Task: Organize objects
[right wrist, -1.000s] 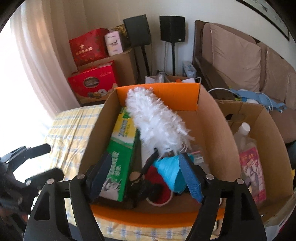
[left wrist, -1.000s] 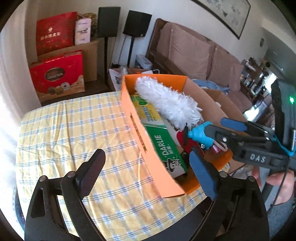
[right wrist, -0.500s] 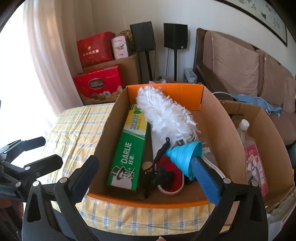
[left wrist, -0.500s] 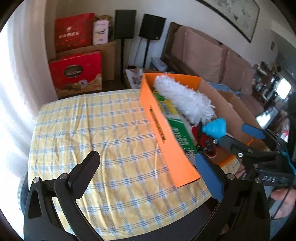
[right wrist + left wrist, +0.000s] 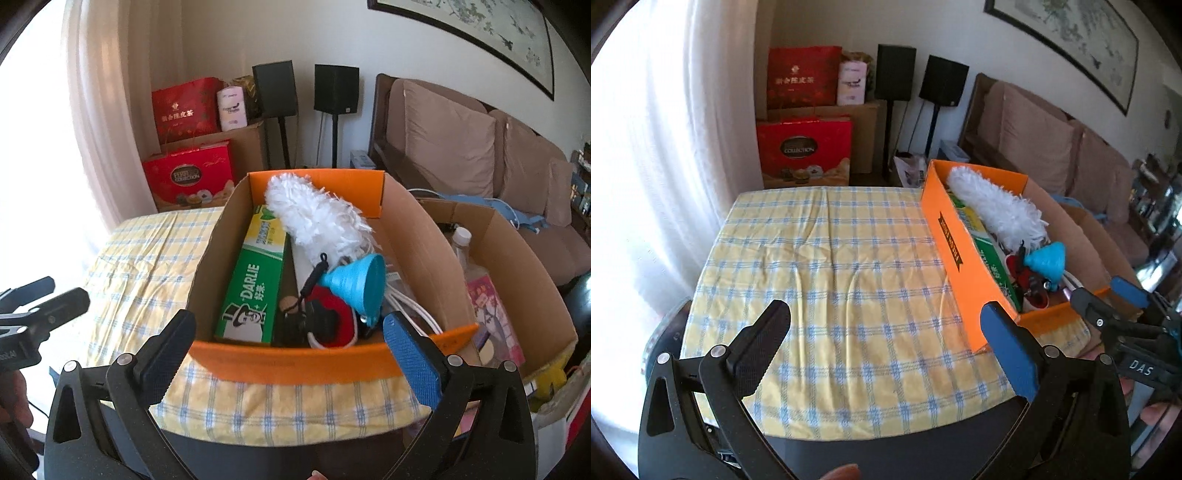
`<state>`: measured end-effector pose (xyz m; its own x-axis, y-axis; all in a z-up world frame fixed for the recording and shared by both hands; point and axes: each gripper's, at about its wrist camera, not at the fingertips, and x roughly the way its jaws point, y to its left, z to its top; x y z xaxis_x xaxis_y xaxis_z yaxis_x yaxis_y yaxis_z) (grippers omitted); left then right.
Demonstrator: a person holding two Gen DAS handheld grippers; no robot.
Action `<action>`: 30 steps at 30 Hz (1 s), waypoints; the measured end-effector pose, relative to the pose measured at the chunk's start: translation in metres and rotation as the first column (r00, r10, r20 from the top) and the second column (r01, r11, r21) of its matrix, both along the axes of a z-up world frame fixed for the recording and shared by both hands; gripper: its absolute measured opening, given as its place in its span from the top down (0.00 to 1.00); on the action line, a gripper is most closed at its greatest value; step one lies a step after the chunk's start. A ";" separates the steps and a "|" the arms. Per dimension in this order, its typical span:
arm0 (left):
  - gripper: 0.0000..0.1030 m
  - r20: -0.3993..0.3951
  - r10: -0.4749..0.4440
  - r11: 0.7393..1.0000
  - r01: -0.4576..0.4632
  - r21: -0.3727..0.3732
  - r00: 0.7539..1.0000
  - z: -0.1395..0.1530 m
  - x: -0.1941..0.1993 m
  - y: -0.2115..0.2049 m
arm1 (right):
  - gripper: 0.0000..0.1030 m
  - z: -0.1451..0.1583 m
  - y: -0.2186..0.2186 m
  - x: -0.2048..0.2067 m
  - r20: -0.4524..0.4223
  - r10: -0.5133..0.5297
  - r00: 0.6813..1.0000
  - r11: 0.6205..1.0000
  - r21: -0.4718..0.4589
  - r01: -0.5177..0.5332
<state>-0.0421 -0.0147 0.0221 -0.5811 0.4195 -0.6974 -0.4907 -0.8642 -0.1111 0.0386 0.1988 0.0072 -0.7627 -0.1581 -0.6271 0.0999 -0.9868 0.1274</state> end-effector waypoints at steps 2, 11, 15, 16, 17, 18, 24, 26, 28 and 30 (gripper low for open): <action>0.00 0.005 0.007 1.000 -0.007 0.000 1.000 0.000 0.007 -0.006 | 0.00 0.002 0.000 0.008 -0.009 0.005 1.000 1.000 -0.006 -0.005; 0.00 0.023 0.047 0.999 -0.047 -0.018 0.999 -0.008 0.031 -0.024 | 0.00 0.002 -0.009 0.036 -0.015 -0.004 1.000 1.000 0.021 0.004; 0.00 -0.003 0.052 0.998 -0.052 -0.024 0.999 -0.005 0.042 -0.028 | 0.00 0.002 -0.013 0.048 -0.031 -0.020 0.999 0.999 0.026 0.021; 0.00 -0.008 0.054 0.998 -0.054 -0.024 0.998 -0.005 0.043 -0.030 | 0.00 0.003 -0.014 0.052 -0.037 -0.024 0.999 0.999 0.023 0.025; 0.00 -0.016 0.055 0.998 -0.056 -0.028 0.998 -0.004 0.045 -0.031 | 0.00 0.003 -0.015 0.054 -0.043 -0.026 0.999 0.999 0.022 0.027; 0.00 -0.025 0.056 0.998 -0.057 -0.034 0.998 -0.003 0.047 -0.031 | 0.00 0.004 -0.017 0.057 -0.049 -0.026 0.998 0.999 0.023 0.027; 0.00 -0.048 0.063 0.996 -0.066 -0.061 0.997 -0.001 0.053 -0.036 | 0.00 0.007 -0.024 0.065 -0.054 -0.012 0.998 0.999 0.032 0.014; 0.00 -0.050 0.071 0.995 -0.074 -0.062 0.996 -0.001 0.053 -0.038 | 0.00 0.007 -0.026 0.066 -0.054 -0.016 0.998 0.999 0.036 0.018; 0.00 -0.050 0.078 0.995 -0.081 -0.064 0.996 -0.001 0.052 -0.039 | 0.00 0.006 -0.026 0.066 -0.048 -0.016 0.999 1.000 0.026 0.018; 0.00 -0.051 0.079 0.995 -0.082 -0.063 0.996 0.000 0.052 -0.040 | 0.00 0.006 -0.026 0.066 -0.041 -0.016 0.999 1.000 0.018 0.017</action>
<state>0.0101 -0.0548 0.0219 -0.6446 0.3244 -0.6923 -0.4223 -0.9059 -0.0313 0.1043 0.1733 0.0131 -0.7902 -0.1342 -0.5980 0.0883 -0.9905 0.1055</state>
